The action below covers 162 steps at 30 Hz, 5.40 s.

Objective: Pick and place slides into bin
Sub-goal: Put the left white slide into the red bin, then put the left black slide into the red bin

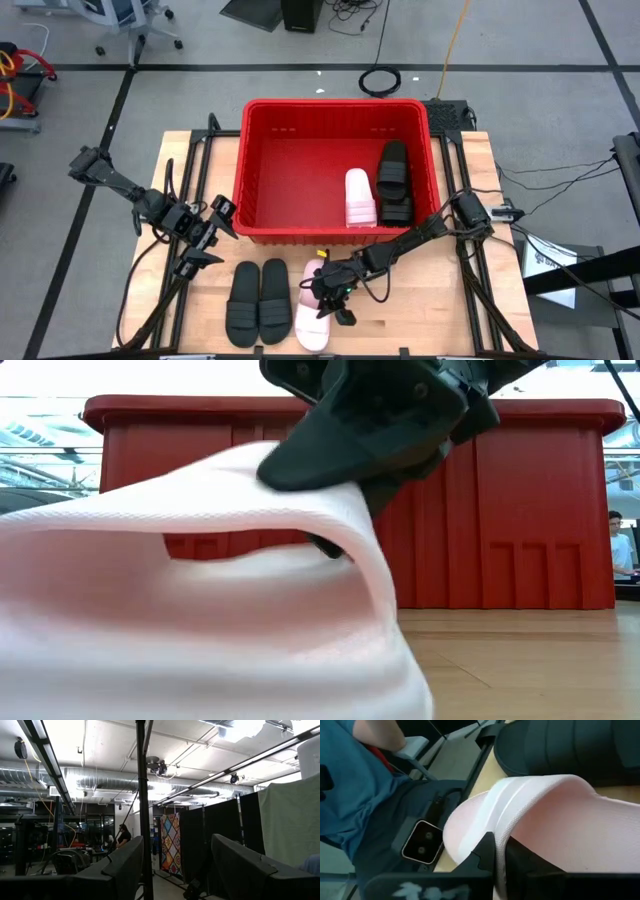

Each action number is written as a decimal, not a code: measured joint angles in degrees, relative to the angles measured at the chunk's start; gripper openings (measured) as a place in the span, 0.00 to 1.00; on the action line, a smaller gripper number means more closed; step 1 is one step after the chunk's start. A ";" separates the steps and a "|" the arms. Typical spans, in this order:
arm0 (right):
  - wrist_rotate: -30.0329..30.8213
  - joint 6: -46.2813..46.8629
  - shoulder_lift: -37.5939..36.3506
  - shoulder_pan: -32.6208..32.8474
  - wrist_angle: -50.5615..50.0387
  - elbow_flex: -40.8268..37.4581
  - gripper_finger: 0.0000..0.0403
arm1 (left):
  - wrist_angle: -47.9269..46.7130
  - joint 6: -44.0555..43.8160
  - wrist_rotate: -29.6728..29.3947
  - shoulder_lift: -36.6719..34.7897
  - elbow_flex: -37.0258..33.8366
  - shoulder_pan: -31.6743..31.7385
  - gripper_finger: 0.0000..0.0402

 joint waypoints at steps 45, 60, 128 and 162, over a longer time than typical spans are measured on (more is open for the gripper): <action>-0.59 -31.52 -44.90 -15.02 -15.78 0.00 0.01 | -0.96 1.73 -10.94 0.00 0.00 0.00 0.60; -0.05 -35.97 -53.92 -50.52 -31.27 1.42 0.01 | -0.21 5.92 -24.09 -0.40 0.00 4.45 0.60; -15.03 -78.15 -0.82 -61.57 -81.24 19.49 0.17 | -11.76 -2.84 -12.87 -3.76 0.00 26.75 0.60; 3.94 -66.36 -17.25 -61.70 -65.99 19.30 0.40 | -12.58 -3.04 -11.82 -3.74 0.00 26.75 0.60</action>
